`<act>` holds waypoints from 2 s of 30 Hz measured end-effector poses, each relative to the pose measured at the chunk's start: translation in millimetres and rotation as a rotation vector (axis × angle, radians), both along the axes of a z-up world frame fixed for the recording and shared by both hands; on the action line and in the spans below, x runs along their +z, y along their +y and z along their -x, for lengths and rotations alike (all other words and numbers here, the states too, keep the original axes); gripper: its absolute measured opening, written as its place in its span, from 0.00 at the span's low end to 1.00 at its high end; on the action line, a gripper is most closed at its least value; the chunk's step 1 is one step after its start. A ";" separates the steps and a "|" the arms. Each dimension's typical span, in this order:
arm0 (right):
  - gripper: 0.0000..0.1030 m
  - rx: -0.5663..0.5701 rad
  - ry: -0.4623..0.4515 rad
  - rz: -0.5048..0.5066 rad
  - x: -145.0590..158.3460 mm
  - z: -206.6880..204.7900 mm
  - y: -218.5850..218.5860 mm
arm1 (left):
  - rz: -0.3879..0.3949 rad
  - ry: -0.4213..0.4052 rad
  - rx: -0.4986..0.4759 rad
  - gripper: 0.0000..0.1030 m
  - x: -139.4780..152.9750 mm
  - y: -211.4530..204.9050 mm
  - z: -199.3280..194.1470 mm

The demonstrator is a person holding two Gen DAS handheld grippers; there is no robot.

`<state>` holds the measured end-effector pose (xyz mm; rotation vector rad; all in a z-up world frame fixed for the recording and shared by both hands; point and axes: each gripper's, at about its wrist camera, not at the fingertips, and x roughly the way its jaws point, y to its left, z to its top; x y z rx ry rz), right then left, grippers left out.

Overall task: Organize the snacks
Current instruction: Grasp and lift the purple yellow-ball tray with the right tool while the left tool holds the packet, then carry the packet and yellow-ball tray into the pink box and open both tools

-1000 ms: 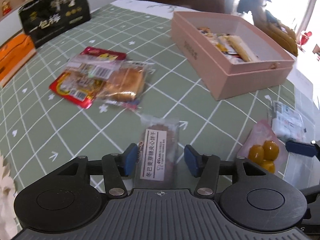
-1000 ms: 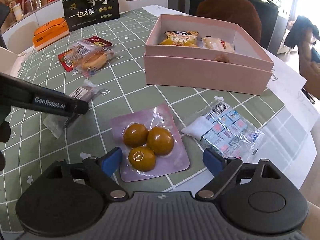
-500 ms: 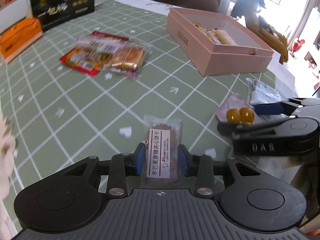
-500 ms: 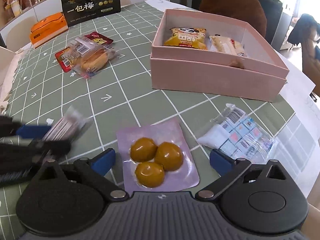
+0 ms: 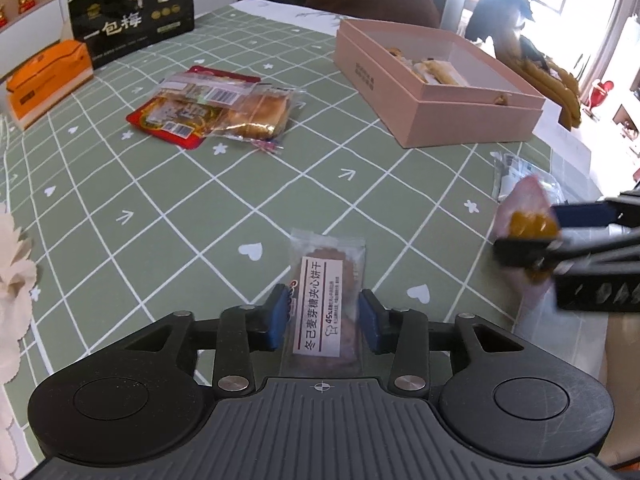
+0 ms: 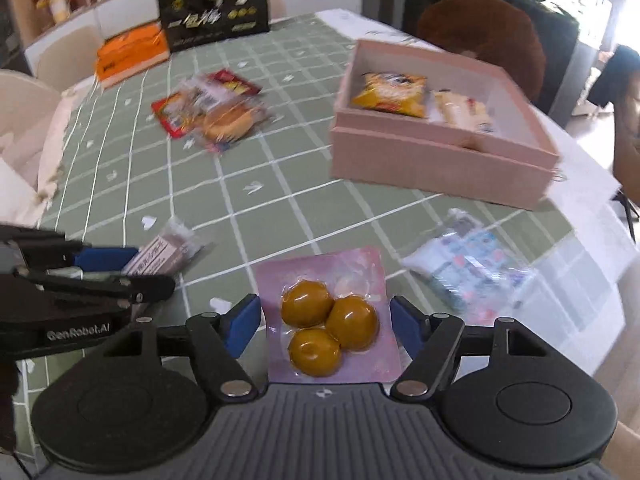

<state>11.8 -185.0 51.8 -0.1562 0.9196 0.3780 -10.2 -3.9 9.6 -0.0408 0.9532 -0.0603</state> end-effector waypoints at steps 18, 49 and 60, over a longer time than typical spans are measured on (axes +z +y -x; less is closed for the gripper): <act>0.43 0.008 0.037 -0.072 0.9 -23.1 -42.8 | 0.003 -0.035 0.023 0.38 -2.0 -11.7 4.4; 0.65 -0.053 0.113 0.035 -19.1 -15.9 14.4 | 0.052 -0.077 0.015 0.38 -4.3 -5.5 20.0; 0.65 -0.110 0.033 -0.087 26.3 -23.4 -28.8 | 0.151 -0.098 0.011 0.36 21.6 -11.6 1.5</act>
